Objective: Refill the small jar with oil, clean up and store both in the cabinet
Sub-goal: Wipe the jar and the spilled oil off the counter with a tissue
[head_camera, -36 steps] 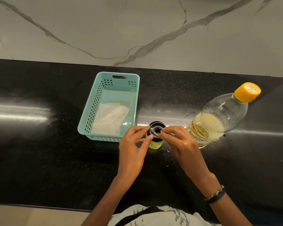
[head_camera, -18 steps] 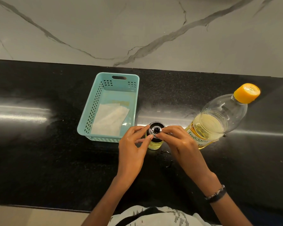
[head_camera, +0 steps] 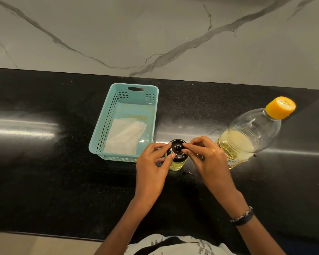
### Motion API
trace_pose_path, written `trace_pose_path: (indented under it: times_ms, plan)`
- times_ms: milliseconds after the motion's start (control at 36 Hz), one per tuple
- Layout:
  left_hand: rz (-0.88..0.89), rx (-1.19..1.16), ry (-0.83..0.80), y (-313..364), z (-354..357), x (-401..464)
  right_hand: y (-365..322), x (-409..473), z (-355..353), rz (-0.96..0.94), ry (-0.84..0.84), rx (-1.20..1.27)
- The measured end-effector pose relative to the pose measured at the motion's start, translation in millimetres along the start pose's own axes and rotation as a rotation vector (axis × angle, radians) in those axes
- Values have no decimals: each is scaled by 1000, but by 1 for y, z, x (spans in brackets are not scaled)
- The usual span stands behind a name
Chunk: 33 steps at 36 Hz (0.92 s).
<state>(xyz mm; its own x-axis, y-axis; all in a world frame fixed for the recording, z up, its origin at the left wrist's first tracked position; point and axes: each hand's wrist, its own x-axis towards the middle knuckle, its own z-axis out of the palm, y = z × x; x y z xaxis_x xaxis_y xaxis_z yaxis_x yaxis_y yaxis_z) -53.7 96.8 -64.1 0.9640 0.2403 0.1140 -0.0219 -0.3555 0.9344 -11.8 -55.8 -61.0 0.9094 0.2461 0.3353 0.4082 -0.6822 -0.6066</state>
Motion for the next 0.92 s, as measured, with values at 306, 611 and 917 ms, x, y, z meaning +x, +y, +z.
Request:
trace_pose_path:
  times_ms: [306, 611, 917]
  plan:
    - [-50, 3, 173, -8, -55, 32, -54, 59, -1, -140, -42, 137]
    - [-166, 9, 409, -37, -110, 85, -67, 164, 150, -40, -520, 36]
    - [-225, -70, 411, -48, -107, 94, -56, 192, 207, -19, -707, -69]
